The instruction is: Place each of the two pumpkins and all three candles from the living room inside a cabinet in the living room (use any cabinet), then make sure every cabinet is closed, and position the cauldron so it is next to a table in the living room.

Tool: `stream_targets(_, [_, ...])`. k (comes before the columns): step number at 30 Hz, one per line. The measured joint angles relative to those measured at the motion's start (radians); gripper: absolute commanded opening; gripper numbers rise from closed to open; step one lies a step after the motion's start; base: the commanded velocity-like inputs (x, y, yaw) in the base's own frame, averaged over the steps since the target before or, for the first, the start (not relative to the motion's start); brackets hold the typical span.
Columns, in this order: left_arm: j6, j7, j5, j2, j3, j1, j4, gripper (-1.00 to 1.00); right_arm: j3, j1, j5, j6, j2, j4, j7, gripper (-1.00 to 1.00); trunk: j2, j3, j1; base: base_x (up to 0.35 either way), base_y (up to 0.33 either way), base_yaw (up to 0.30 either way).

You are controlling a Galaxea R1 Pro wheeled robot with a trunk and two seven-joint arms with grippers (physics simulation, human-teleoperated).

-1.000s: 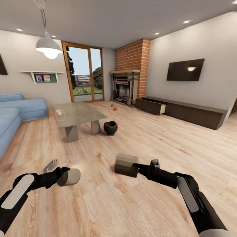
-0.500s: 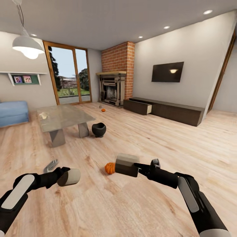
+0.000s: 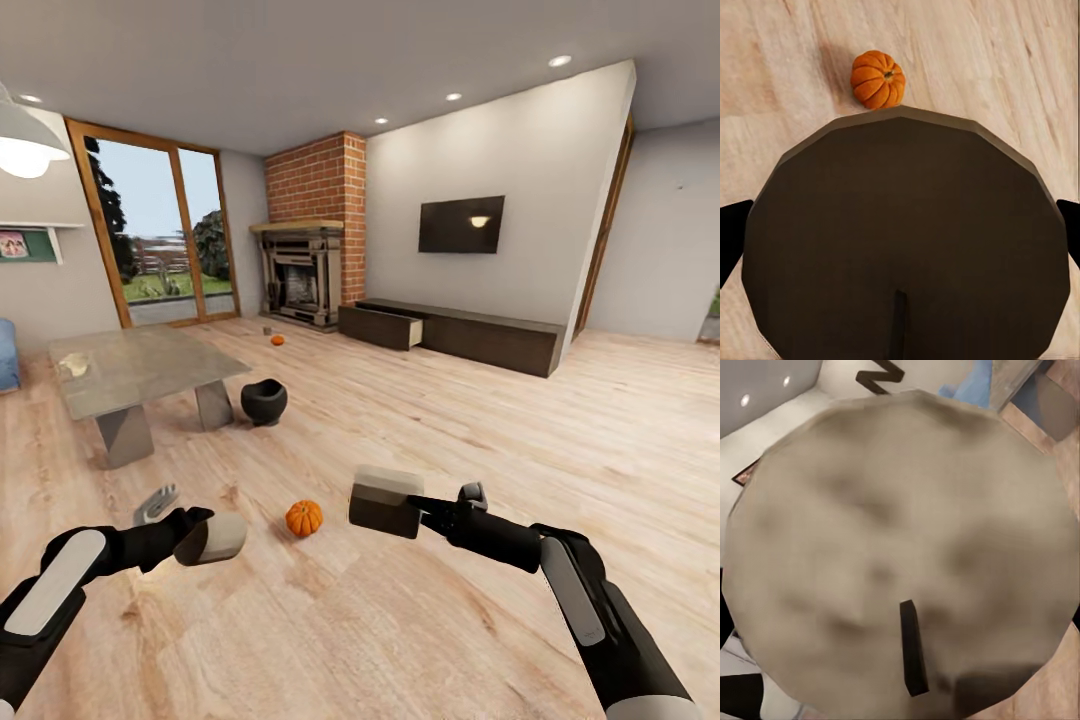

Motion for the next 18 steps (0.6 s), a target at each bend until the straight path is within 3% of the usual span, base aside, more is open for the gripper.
stream_targets(9, [0.0, 0.0, 0.0, -0.001, -0.004, 0.0, -0.003, -1.0, -0.001, 0.0, 0.005, -0.002, 0.003, 0.017, 0.0, -1.0, 0.0, 0.007, 0.0, 0.016, -0.073, -0.257])
stream_targets(18, [0.0, 0.0, 0.0, -0.002, -0.004, 0.0, -0.001, -1.0, -0.001, 0.0, 0.006, -0.003, 0.003, 0.02, 0.0, -1.0, 0.0, 0.014, 0.0, 0.261, -0.131, -0.233])
